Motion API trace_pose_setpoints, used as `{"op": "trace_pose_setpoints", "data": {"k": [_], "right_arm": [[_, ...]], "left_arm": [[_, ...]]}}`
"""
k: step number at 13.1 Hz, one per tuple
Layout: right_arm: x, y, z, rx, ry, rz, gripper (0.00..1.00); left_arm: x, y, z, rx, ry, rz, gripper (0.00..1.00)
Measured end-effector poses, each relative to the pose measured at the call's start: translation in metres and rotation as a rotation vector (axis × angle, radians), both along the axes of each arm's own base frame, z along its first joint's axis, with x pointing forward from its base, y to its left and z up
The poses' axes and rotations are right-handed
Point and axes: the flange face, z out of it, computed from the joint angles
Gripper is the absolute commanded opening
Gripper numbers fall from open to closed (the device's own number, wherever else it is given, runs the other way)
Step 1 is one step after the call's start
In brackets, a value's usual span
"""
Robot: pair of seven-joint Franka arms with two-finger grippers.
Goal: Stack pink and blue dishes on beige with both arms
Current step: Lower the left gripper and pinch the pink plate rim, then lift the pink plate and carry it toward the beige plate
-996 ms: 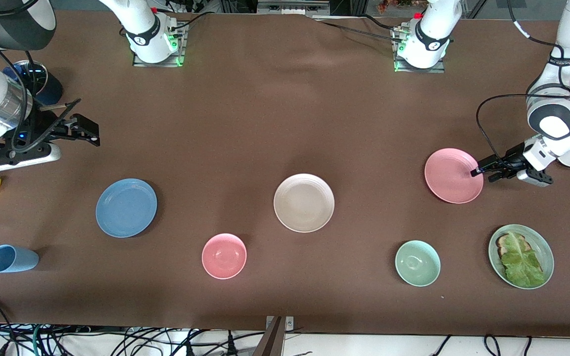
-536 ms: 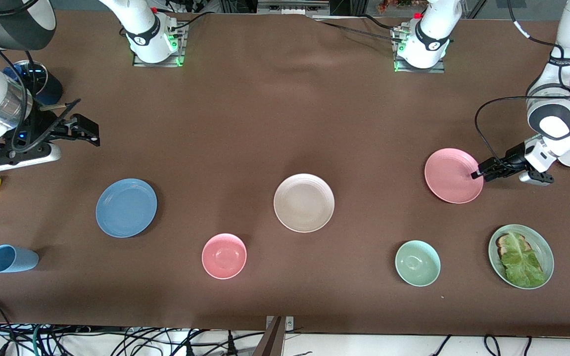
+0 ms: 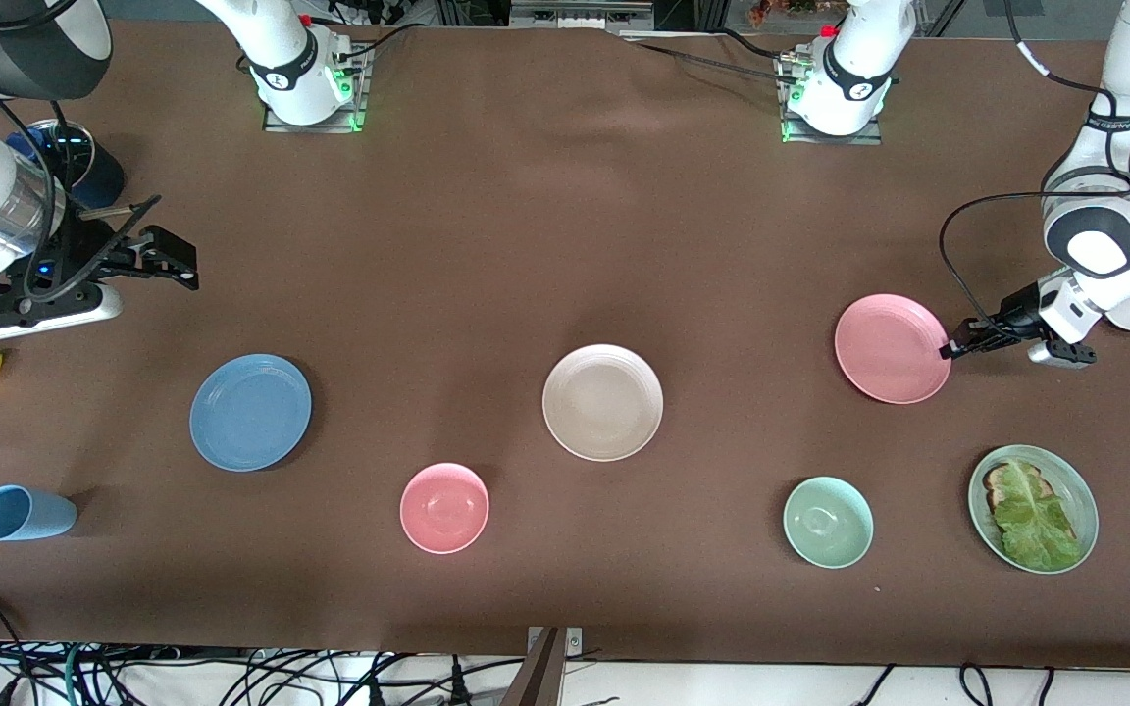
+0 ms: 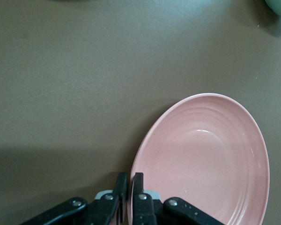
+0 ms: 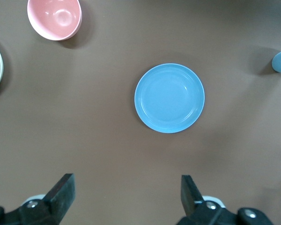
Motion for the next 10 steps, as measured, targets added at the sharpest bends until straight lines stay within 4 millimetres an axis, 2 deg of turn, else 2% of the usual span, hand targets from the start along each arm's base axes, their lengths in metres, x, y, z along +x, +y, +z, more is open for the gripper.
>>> {"op": "trace_pose_setpoints", "data": {"k": [6, 8, 10], "right_arm": [[0.0, 0.0, 0.0, 0.0, 0.0, 0.0, 1.0], [0.0, 0.0, 0.0, 0.0, 0.0, 0.0, 1.0], [0.0, 0.0, 0.0, 0.0, 0.0, 0.0, 1.0]], "left_arm": [[0.004, -0.001, 0.005, 0.002, -0.009, -0.011, 0.0], [0.012, -0.004, 0.022, 0.022, -0.012, -0.045, 0.0], [0.027, -0.02, 0.056, 0.053, 0.026, -0.069, 0.0]]}}
